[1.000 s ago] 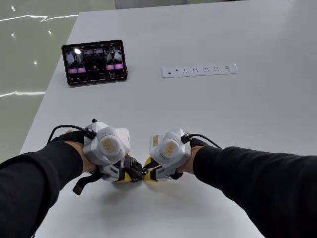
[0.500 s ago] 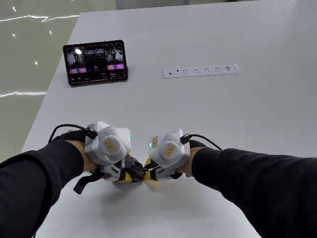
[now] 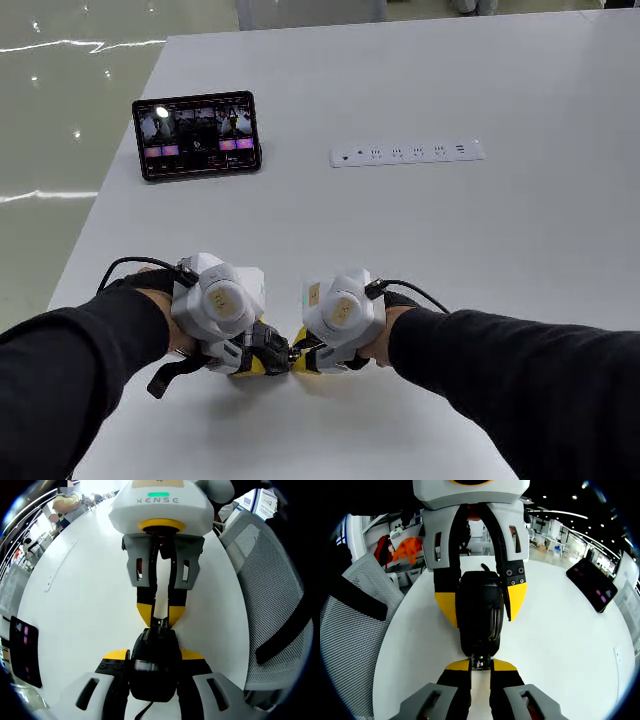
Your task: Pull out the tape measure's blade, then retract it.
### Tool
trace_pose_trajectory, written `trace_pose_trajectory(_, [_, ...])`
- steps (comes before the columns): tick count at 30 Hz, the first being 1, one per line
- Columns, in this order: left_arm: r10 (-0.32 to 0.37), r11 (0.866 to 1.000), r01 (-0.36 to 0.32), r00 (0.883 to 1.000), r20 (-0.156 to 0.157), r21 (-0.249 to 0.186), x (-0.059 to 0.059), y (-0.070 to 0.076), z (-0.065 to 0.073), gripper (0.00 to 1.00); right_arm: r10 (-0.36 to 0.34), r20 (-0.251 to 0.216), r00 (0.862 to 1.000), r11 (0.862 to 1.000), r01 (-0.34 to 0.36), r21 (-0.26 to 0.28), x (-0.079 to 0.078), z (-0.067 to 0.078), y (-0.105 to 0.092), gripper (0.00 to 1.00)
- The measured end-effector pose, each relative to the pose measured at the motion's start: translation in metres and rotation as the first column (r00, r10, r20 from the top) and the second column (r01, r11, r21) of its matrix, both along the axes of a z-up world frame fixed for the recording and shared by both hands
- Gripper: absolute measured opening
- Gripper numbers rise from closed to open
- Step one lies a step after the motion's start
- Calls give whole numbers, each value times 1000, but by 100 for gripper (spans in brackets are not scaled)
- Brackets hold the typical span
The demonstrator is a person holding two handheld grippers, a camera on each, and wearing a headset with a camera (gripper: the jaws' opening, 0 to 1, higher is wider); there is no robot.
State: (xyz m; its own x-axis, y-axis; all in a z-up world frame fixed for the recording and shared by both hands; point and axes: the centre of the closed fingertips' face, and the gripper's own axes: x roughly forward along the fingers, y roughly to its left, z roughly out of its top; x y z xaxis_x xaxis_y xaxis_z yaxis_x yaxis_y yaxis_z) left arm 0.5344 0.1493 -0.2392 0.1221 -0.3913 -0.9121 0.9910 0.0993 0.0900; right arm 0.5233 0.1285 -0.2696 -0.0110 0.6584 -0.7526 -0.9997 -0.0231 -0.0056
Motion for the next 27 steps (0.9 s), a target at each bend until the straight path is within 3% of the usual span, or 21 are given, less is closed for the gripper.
trace_pose_trajectory(27, [2, 1000, -2, 1000, 3, -7, -1, -1, 0, 31, -11, -9, 1000, 1000, 11, -11, 1, -1, -8, 10])
